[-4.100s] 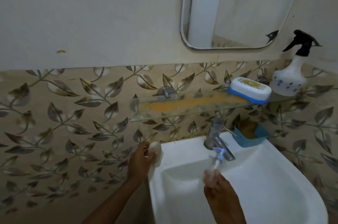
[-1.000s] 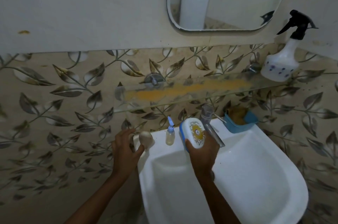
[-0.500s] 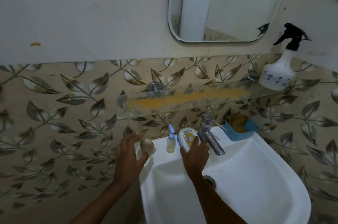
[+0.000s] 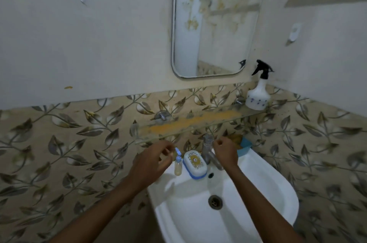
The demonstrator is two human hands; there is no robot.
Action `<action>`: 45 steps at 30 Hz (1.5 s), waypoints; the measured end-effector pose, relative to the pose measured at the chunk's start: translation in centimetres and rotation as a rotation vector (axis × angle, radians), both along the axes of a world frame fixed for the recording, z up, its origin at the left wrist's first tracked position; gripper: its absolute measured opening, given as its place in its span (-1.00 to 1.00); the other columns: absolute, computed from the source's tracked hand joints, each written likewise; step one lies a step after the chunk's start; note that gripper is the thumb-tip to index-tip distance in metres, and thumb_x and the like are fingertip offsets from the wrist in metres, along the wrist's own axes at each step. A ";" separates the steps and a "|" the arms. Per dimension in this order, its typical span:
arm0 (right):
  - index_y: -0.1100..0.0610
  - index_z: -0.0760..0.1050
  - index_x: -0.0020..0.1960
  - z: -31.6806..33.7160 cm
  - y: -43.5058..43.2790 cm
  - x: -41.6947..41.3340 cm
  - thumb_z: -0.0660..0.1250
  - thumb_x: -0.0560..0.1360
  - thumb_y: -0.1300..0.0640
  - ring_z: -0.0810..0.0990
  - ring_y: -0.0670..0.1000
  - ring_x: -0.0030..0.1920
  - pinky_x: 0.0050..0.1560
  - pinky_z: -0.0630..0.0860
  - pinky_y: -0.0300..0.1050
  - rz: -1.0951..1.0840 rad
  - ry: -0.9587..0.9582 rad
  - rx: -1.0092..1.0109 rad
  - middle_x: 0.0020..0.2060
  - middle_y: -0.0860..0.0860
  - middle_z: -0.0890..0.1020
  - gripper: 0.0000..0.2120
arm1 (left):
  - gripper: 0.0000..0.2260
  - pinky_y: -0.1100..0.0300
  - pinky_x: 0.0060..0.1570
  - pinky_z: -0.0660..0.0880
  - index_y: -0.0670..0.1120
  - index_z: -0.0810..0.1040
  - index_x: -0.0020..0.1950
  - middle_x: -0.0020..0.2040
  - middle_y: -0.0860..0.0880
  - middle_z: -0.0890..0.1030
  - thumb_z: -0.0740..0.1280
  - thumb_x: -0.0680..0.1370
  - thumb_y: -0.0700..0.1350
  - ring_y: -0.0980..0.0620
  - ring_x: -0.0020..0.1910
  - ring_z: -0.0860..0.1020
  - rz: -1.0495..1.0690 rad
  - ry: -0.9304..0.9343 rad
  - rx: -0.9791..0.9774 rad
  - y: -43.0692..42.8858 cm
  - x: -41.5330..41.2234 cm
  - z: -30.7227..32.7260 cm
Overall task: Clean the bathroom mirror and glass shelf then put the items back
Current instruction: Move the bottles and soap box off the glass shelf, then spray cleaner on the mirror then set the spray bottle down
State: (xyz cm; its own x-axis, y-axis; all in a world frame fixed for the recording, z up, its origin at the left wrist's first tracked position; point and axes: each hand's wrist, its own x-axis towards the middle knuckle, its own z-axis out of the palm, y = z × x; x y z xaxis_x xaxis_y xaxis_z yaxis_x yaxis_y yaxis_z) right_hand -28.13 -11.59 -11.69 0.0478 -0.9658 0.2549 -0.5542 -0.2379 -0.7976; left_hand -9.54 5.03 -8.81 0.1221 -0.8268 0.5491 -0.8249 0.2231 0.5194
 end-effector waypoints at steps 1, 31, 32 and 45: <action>0.15 0.19 -0.45 1.7 -0.4 -1.1 0.20 0.48 0.26 0.23 -0.01 -0.48 -0.43 0.13 -0.10 -0.032 -0.015 -0.034 -0.52 0.06 0.28 -0.64 | -0.75 0.35 -0.24 0.48 0.06 0.55 0.01 -0.15 0.23 0.56 0.16 0.45 0.08 0.31 -0.16 0.52 -0.019 0.004 -0.011 -0.1 -0.2 1.2; 0.33 0.50 0.11 17.2 -24.2 -7.5 0.40 0.44 0.08 0.56 0.24 0.03 -0.01 0.43 0.02 -0.242 -0.382 -0.219 0.01 0.27 0.61 -0.63 | -0.87 0.39 -0.16 0.52 0.07 0.56 -0.02 -0.09 0.18 0.66 0.34 0.53 -0.16 0.20 -0.07 0.60 -0.150 0.179 -0.090 -15.4 2.9 16.3; 0.33 0.51 0.07 18.4 -23.0 -7.3 0.40 0.44 0.08 0.56 0.21 -0.02 -0.06 0.42 -0.02 -0.229 -0.400 -0.281 -0.04 0.26 0.61 -0.65 | -0.86 0.41 -0.17 0.51 0.06 0.56 -0.02 -0.12 0.11 0.67 0.34 0.53 -0.18 0.20 -0.07 0.60 -0.167 0.189 -0.097 -15.6 2.7 16.6; 0.15 0.57 -0.19 33.1 -7.1 -0.2 0.44 0.39 0.09 0.56 0.04 -0.23 -0.15 0.49 -0.11 0.190 -0.799 -0.501 -0.20 0.14 0.65 -0.87 | -0.01 0.23 0.33 0.24 0.24 -0.18 0.49 0.51 0.16 -0.03 0.51 0.34 0.10 0.20 0.43 0.10 -0.372 -0.096 -0.163 -19.0 -3.7 22.3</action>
State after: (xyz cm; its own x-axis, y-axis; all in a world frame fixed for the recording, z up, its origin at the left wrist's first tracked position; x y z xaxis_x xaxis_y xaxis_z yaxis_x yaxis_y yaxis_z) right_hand -28.31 -18.65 21.43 -0.1740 -0.7301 0.6608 0.1918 -0.6833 -0.7045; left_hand -13.22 -13.99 13.48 -0.2270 -0.7061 0.6708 -0.7153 0.5883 0.3772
